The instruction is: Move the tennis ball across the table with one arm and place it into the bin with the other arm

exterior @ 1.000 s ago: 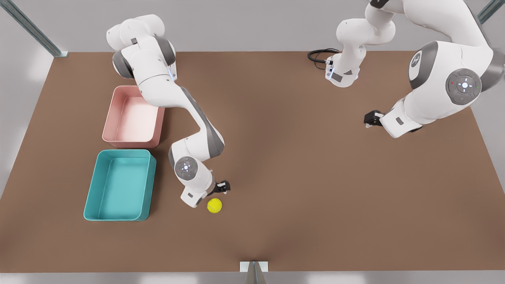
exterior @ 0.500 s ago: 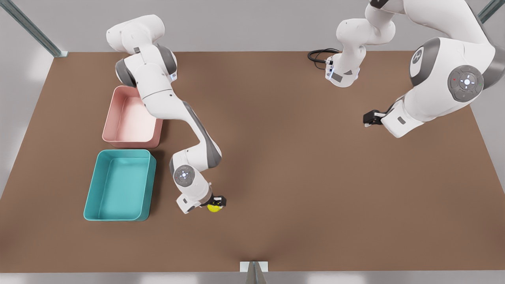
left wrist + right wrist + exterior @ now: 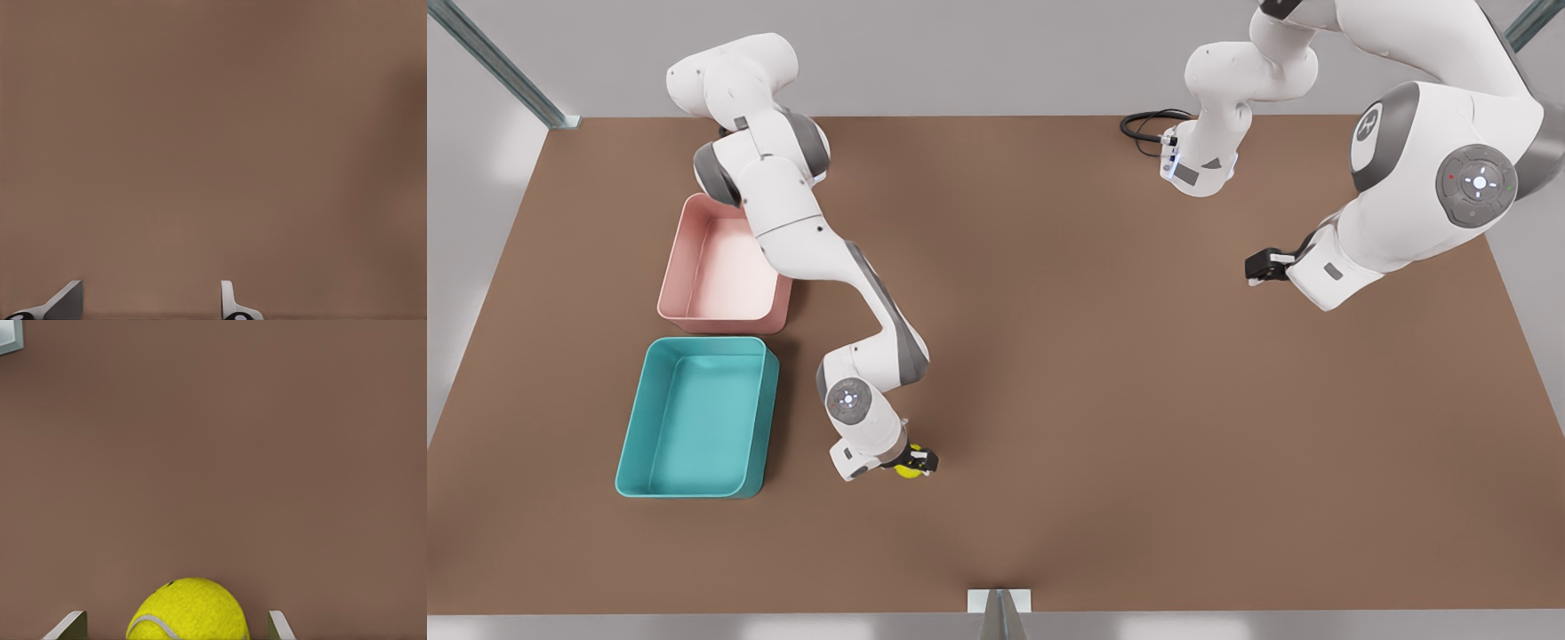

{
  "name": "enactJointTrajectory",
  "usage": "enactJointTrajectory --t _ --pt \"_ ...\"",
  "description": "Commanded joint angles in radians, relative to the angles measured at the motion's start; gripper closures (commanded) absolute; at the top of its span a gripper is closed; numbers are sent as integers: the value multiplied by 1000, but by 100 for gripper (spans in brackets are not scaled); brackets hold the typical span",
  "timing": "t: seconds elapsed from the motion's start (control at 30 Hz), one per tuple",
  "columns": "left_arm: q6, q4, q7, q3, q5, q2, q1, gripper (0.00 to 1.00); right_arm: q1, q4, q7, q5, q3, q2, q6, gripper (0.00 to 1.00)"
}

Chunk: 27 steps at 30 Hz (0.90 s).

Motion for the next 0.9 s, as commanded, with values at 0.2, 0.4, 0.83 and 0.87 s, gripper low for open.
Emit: enactJointTrajectory --t 0.2,0.4,0.83,0.87 --pt "-7 -1 -34 0 0 3 3 0 6 3 62 -1 -2 27 40 0" --pt "-27 -10 -39 1 2 26 11 0 6 0 61 -11 -2 40 40 0" --pt "-20 -12 -39 1 0 49 14 0 9 -3 61 -15 3 46 35 40" --pt "-18 -12 -39 1 0 49 14 0 8 0 59 -12 3 32 21 40"
